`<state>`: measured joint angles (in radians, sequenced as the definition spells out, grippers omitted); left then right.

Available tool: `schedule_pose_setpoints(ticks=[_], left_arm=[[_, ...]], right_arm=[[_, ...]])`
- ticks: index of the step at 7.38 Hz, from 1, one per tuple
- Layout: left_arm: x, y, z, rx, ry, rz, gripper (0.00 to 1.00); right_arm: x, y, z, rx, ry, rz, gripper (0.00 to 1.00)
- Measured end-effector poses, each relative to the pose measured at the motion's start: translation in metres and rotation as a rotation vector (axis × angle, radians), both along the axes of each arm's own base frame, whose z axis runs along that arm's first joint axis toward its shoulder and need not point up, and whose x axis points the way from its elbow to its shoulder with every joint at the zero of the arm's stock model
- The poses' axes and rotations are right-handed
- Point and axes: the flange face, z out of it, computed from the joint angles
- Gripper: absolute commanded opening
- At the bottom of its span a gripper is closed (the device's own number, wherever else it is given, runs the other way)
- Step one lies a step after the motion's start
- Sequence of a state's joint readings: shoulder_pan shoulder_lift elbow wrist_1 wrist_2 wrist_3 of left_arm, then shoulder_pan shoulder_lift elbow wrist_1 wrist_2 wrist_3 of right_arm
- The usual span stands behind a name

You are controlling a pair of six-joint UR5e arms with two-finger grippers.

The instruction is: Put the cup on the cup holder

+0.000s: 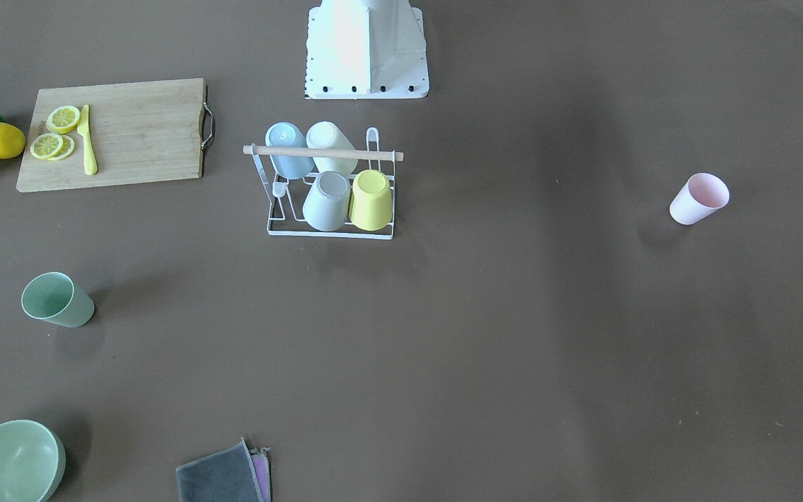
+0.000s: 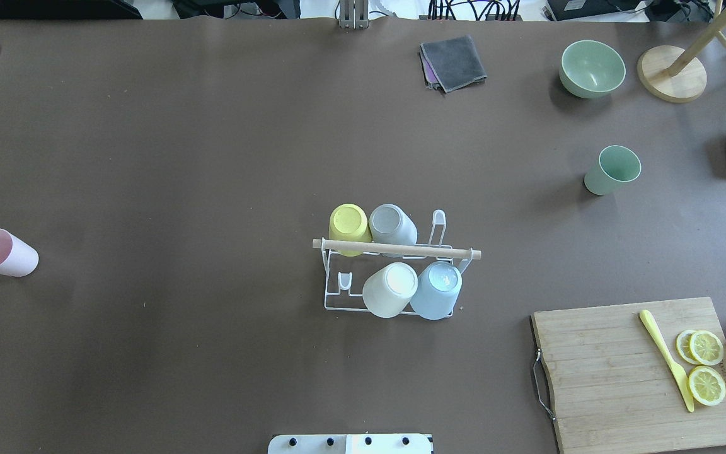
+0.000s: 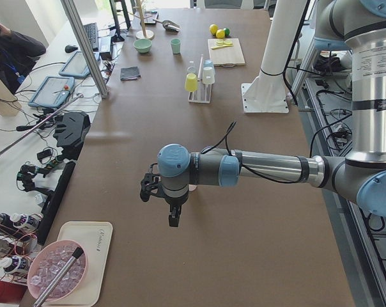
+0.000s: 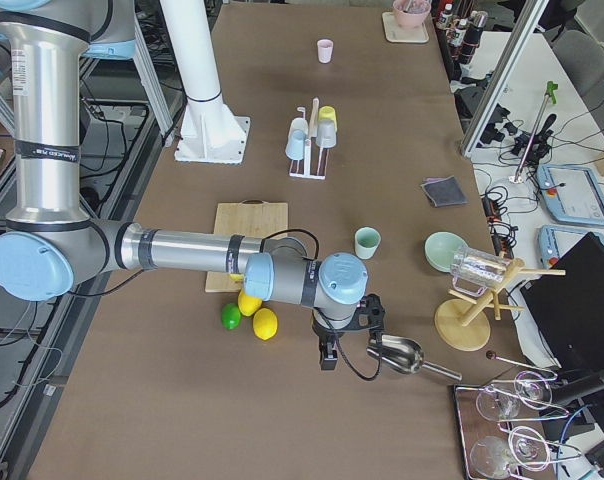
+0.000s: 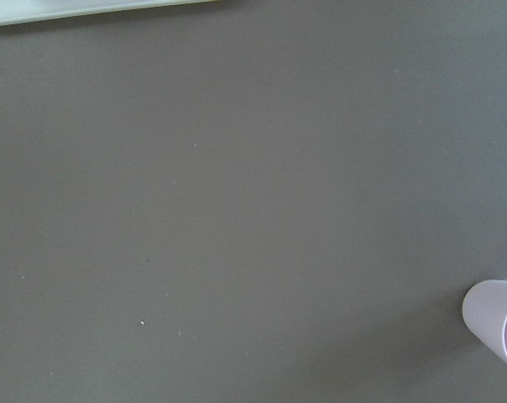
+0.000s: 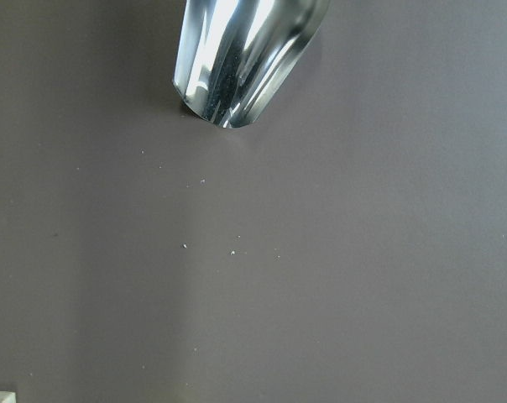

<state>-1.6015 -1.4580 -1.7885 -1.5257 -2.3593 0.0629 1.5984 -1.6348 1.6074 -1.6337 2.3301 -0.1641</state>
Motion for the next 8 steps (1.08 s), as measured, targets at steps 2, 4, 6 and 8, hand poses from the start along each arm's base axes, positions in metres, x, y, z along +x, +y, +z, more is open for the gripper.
schedule_pose_setpoints(ticks=[2,4,6,8], left_arm=[[0.0,-0.002,-0.007,0.024,-0.001,0.0,0.99],[0.001,-0.007,-0.017,0.116,-0.003,0.002,0.99],[0.002,-0.009,-0.02,0.161,-0.005,0.004,0.99],[0.003,-0.008,-0.017,0.162,-0.012,0.008,0.99]], right_arm=[[0.0,0.0,-0.001,0.001,0.0,0.0,1.0],[0.0,-0.001,-0.001,0.002,-0.001,0.0,1.0],[0.0,-0.001,-0.001,0.003,-0.001,0.0,1.0],[0.0,-0.001,-0.001,0.002,-0.001,0.001,1.0]])
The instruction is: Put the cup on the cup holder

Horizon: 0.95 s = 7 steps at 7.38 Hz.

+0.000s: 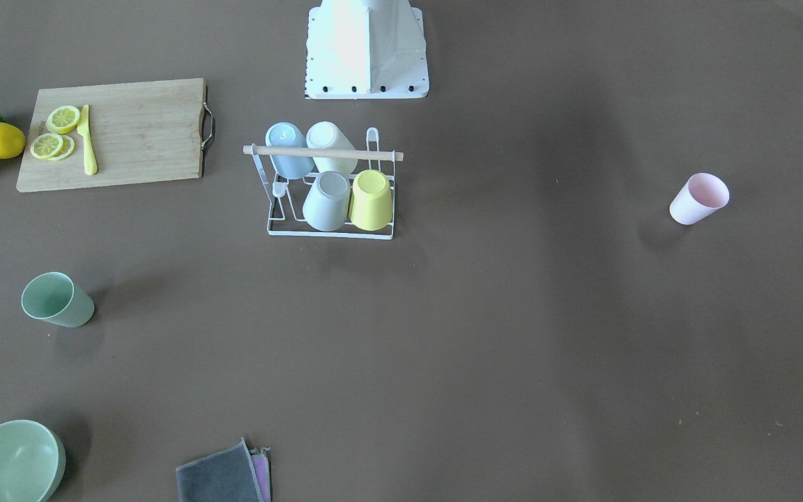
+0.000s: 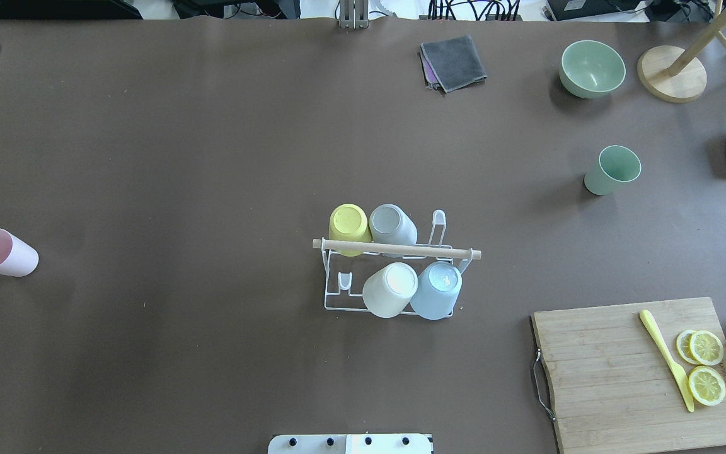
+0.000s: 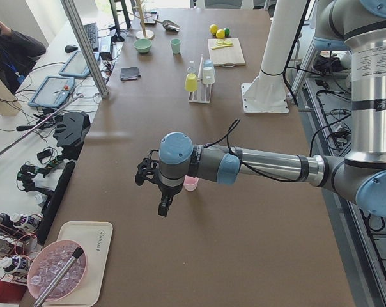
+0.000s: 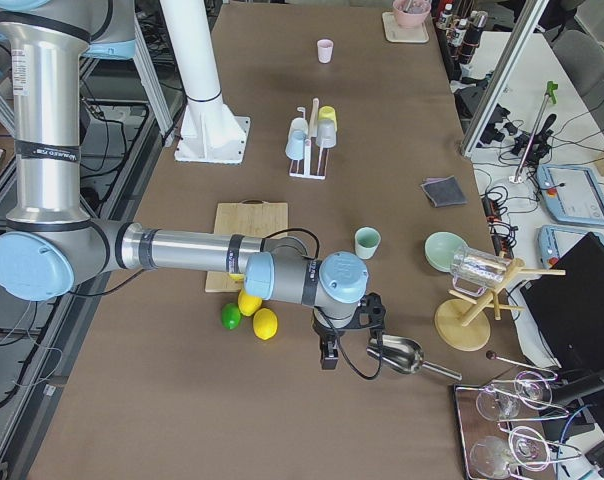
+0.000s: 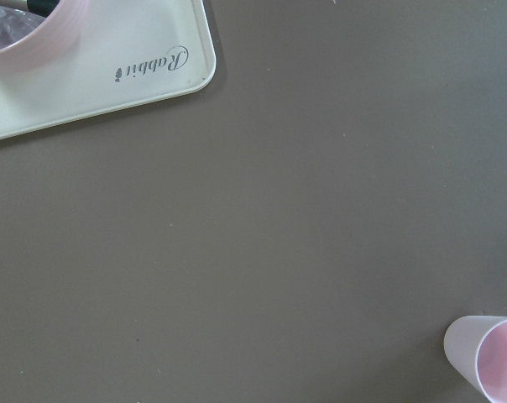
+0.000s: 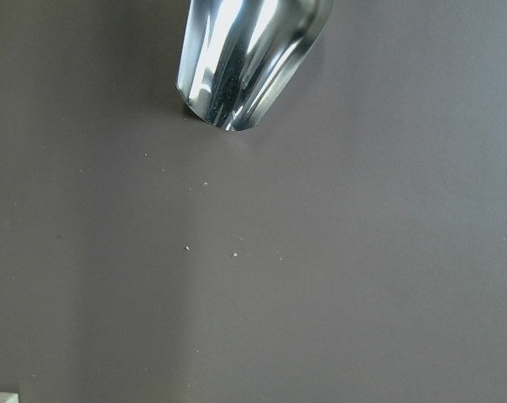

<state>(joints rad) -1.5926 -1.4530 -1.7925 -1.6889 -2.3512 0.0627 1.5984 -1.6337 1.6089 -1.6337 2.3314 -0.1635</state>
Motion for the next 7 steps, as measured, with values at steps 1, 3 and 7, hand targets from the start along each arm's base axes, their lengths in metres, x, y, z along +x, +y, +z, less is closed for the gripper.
schedule_pose_setpoints(ticks=[1,3,7], left_arm=[[0.001,0.0,-0.001,0.008,-0.003,0.003,0.99],[-0.003,-0.007,-0.007,0.073,-0.067,0.014,0.99],[0.025,-0.032,-0.042,0.169,-0.117,0.092,0.98]], right_arm=[[0.0,0.0,0.0,0.0,0.001,0.0,1.0],[0.0,0.0,0.001,-0.001,0.001,-0.001,1.0],[0.0,-0.002,-0.004,0.008,0.002,0.0,1.0]])
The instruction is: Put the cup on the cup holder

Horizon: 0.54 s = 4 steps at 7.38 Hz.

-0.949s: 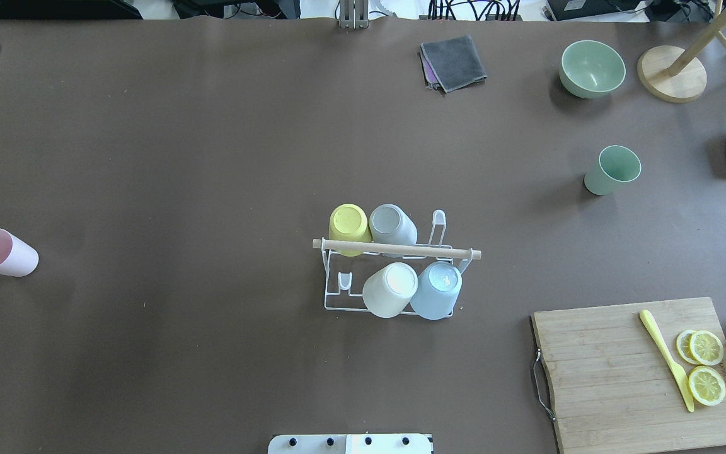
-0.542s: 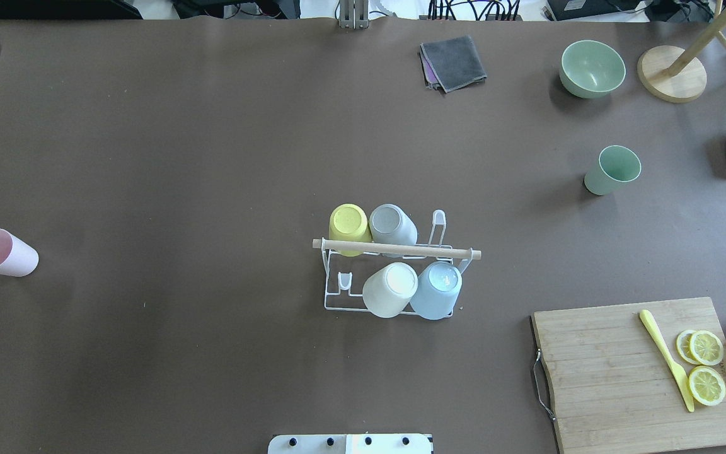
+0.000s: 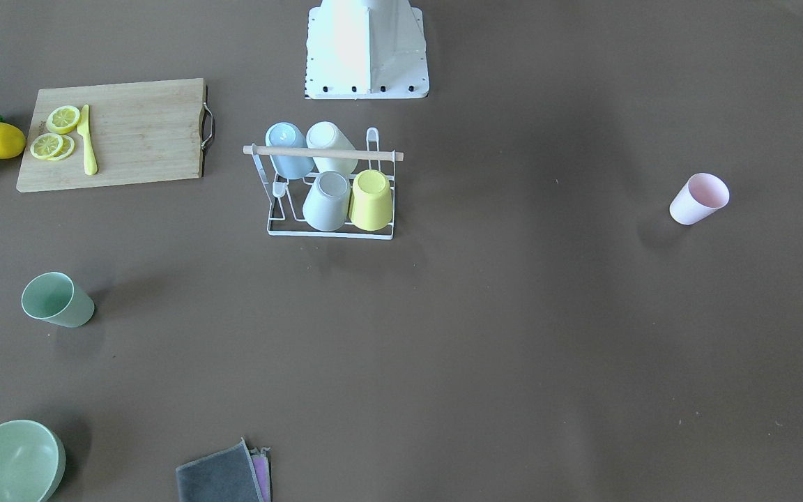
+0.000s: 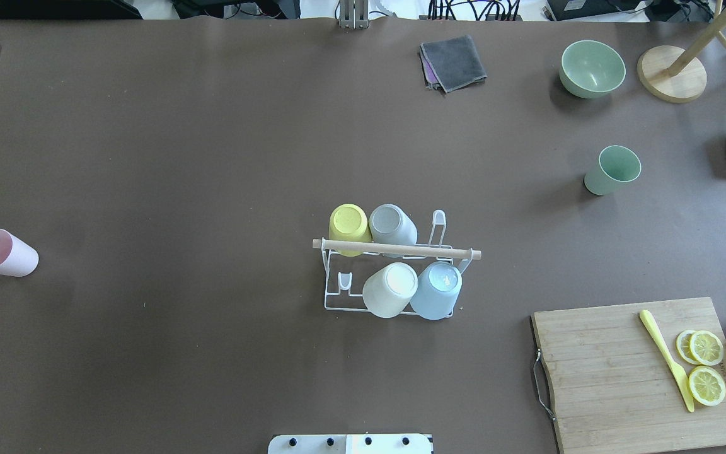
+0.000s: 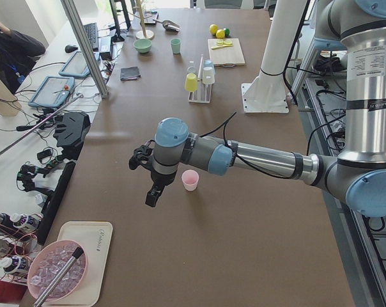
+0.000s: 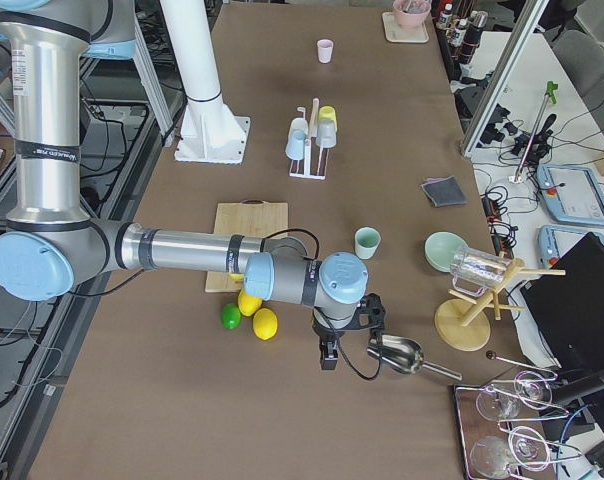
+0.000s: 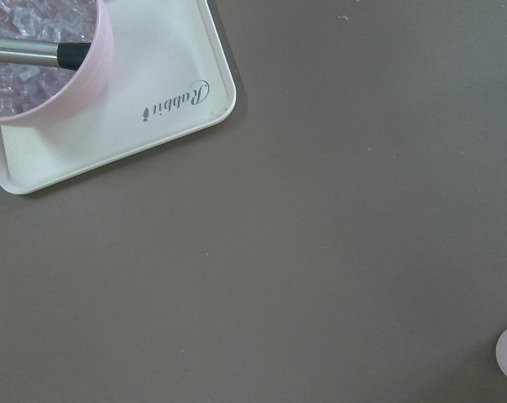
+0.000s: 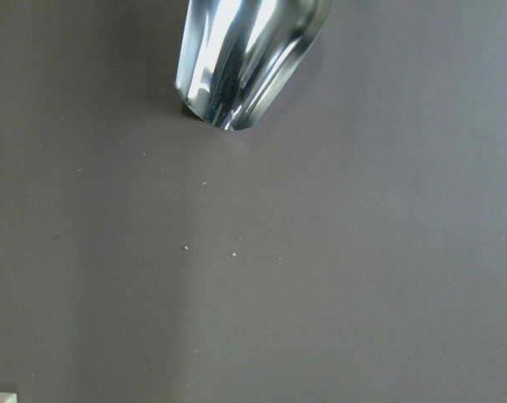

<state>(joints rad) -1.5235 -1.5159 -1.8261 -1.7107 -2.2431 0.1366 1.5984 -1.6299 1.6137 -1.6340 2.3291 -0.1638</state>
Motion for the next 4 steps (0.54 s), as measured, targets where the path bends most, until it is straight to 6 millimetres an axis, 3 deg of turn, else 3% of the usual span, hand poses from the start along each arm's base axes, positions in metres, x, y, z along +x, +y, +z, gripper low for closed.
schedule_pose_setpoints(ticks=[4], left_arm=[[0.044,-0.036,-0.037,-0.009,-0.042,0.133,0.98]], right_arm=[[0.001,-0.002,-0.004,0.004,0.008,0.0,1.0]])
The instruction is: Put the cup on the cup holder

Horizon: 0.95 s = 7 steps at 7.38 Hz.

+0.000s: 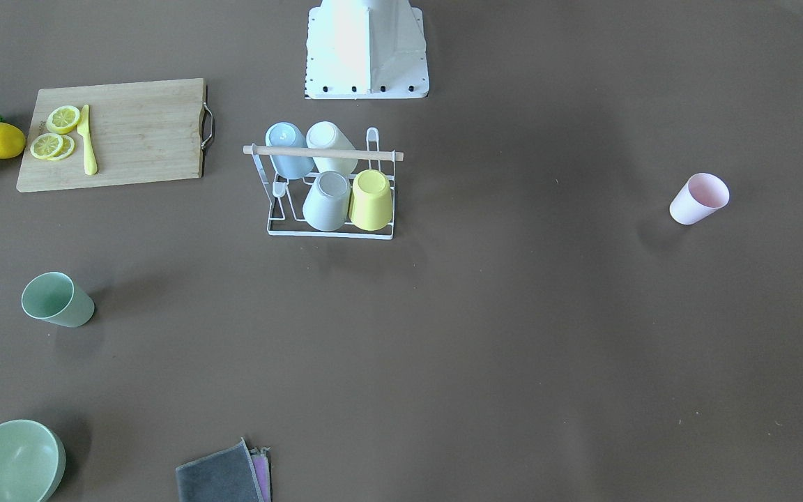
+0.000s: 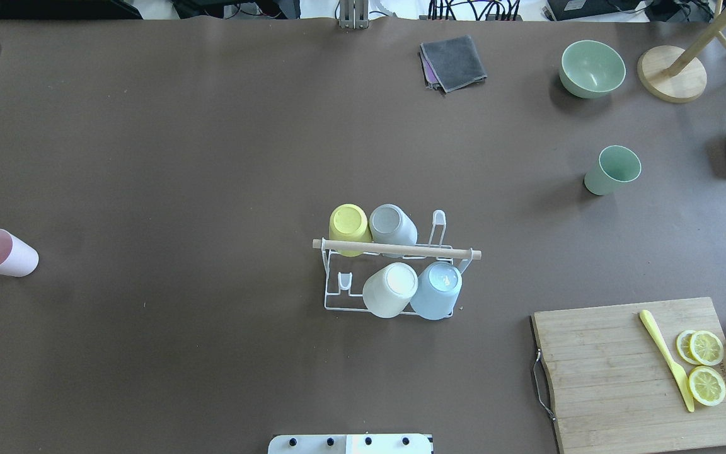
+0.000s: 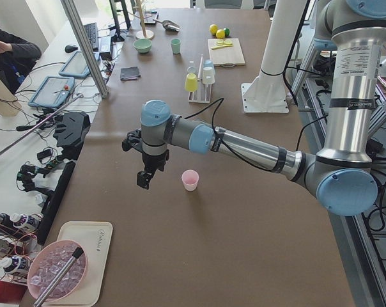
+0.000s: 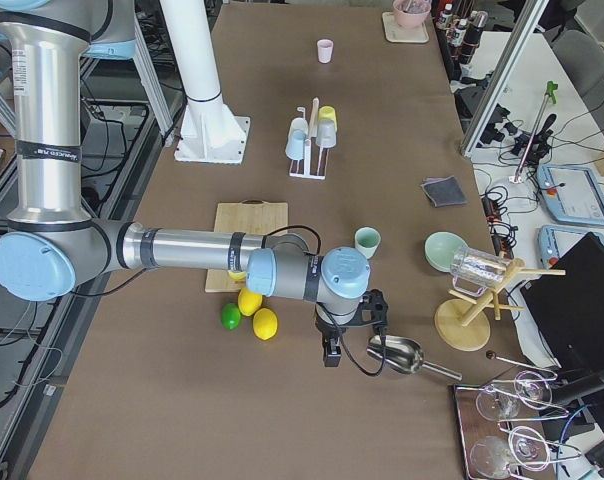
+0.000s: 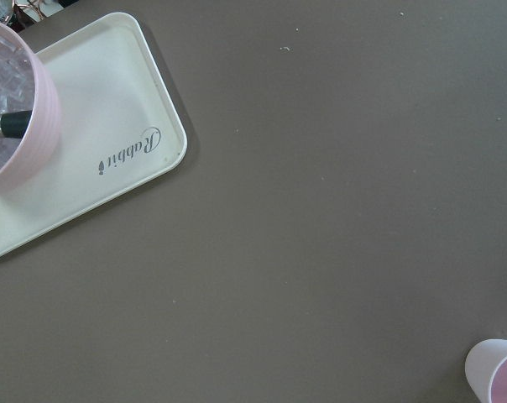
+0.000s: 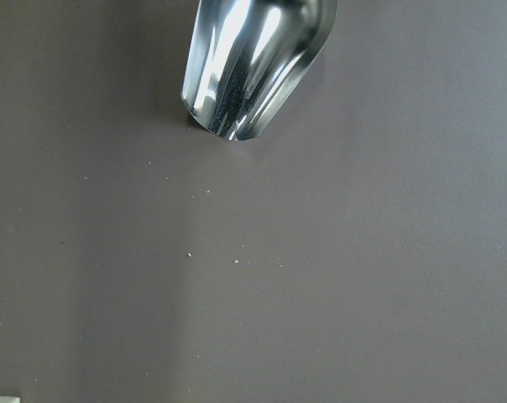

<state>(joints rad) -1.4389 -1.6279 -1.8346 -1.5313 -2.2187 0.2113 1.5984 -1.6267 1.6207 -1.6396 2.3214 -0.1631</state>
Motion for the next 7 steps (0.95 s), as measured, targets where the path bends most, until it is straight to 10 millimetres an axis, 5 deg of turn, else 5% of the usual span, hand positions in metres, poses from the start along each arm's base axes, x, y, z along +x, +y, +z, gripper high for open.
schedule_pose_setpoints(ticks=[4,7], left_arm=[[0.085,-0.031,-0.04,-0.01,-0.154,0.14,0.98],[0.175,-0.04,-0.075,-0.045,-0.357,0.309,0.98]], right_arm=[[0.0,-0.01,-0.013,0.033,-0.001,-0.002,1.0],[-0.005,-0.014,-0.018,0.043,-0.004,-0.011,1.0]])
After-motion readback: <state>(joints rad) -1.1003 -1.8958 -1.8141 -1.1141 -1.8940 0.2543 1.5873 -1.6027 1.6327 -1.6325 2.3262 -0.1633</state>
